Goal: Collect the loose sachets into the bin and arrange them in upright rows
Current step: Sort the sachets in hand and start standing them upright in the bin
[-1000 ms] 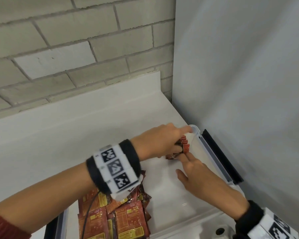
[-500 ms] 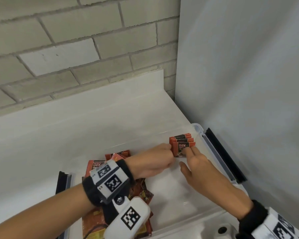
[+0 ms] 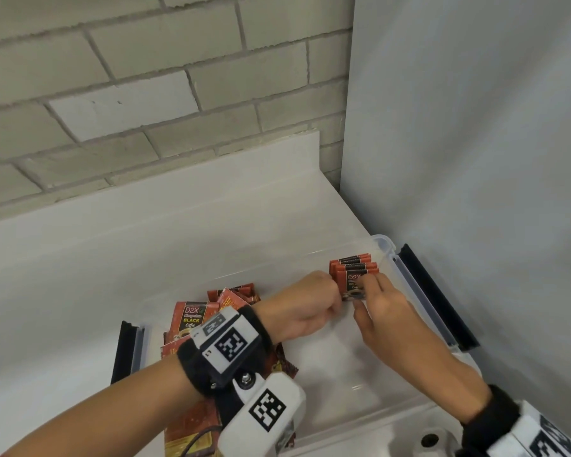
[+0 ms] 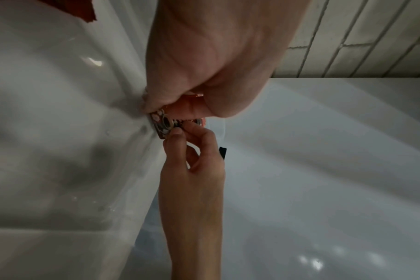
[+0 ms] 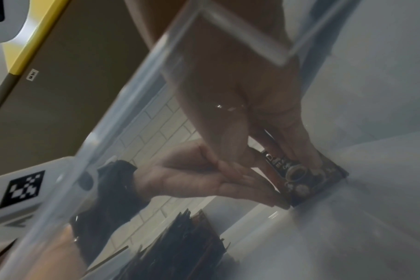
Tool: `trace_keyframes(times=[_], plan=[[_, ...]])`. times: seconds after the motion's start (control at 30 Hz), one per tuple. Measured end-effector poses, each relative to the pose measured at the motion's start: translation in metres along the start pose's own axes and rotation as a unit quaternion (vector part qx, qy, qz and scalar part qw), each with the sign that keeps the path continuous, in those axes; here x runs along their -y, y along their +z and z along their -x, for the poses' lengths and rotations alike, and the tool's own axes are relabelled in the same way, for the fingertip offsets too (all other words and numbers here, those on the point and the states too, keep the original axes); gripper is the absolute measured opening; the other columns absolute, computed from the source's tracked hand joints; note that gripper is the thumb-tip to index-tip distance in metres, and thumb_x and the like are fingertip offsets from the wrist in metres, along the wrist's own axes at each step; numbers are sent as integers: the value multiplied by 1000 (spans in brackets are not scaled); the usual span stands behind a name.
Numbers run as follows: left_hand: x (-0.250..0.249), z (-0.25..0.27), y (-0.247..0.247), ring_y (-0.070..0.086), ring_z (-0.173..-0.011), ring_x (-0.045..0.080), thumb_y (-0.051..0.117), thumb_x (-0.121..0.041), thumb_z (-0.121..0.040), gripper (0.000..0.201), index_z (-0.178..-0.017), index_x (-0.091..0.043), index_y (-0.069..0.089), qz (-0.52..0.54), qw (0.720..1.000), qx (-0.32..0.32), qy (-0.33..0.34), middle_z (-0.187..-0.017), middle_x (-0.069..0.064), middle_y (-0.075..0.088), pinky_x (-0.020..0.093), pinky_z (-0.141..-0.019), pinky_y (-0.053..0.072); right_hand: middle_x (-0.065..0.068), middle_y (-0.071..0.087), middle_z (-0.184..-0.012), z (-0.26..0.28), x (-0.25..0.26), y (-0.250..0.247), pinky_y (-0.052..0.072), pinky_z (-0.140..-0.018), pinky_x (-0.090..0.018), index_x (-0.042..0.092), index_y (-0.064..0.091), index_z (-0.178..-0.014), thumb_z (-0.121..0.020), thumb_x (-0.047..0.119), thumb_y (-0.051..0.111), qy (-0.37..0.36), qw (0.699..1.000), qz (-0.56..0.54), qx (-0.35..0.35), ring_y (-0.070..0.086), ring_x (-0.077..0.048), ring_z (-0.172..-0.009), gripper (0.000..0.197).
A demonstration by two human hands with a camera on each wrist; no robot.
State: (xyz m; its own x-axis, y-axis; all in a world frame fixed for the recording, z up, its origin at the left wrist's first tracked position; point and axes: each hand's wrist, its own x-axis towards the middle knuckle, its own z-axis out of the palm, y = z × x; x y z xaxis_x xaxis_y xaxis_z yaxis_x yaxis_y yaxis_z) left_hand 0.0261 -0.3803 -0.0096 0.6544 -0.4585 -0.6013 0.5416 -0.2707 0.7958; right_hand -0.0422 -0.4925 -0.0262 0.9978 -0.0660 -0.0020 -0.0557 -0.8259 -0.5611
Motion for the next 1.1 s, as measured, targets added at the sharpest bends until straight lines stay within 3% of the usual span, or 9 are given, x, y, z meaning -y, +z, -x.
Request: trace_keyframes(times=[0.2,0.4,0.6,0.73,0.83,0.93,1.0,1.03,1.1], plan=[[6,-1,3,39,-93,22,29,24,-75,40,-82,-5,55,-14,1000,1,-7,-80,9,44,30,-81,28,-14,51,-117,-2,1,1,45,-74,-32,-1,48,-120,-94,8,51,22,999,20,32,59,-32,-91,28],[3,2,6,43,-89,20,26,24,-79,44,-79,-9,54,-9,1000,27,2,-84,11,47,23,-72,32,-14,51,-117,-1,2,-1,43,-74,-31,0,48,-120,-94,9,50,30,998,12,45,57,-32,-91,28],[3,6,6,44,-100,22,26,23,-78,46,-86,-9,59,-15,999,34,4,-100,14,51,28,-85,32,-13,53,-118,1,2,-2,48,-78,-32,4,43,-127,-95,10,49,32,998,-1,59,59,-31,-93,34],[1,9,10,49,-98,21,25,23,-79,48,-89,-9,59,-9,999,38,14,-93,12,56,23,-84,39,-14,63,-102,-1,3,-9,51,-74,-36,9,12,-149,-93,8,51,39,994,-89,43,63,-27,-84,69],[1,12,13,51,-102,21,26,23,-79,48,-91,-10,59,-14,999,34,17,-101,14,57,24,-89,42,-8,64,-90,-3,6,-15,52,-68,-31,16,-13,-151,-95,14,48,84,984,-120,102,62,-19,-76,83],[3,12,14,53,-90,15,25,21,-80,49,-100,-8,58,-13,1000,24,10,-90,9,61,22,-82,38,-8,63,-100,-10,8,-22,52,-76,-31,11,-24,-148,-97,21,45,104,979,-87,150,62,-18,-85,85],[2,13,13,55,-66,0,23,21,-83,50,-99,-12,58,-4,1000,17,8,-68,-5,62,11,-70,40,-9,64,-103,-17,10,-26,51,-78,-30,7,-23,-147,-98,22,44,111,979,-76,156,62,-18,-89,85],[1,15,13,57,-64,-5,23,21,-84,51,-102,-12,57,-5,1000,13,3,-69,-7,64,6,-69,43,-9,64,-102,-19,11,-27,51,-77,-29,5,-22,-147,-98,22,45,114,978,-78,158,62,-18,-88,86],[0,20,13,61,-101,10,23,21,-86,54,-120,-9,53,-13,1000,14,6,-110,5,67,9,-86,44,-9,64,-103,-22,13,-27,49,-76,-26,4,-24,-147,-97,23,47,118,976,-84,163,61,-16,-88,88]])
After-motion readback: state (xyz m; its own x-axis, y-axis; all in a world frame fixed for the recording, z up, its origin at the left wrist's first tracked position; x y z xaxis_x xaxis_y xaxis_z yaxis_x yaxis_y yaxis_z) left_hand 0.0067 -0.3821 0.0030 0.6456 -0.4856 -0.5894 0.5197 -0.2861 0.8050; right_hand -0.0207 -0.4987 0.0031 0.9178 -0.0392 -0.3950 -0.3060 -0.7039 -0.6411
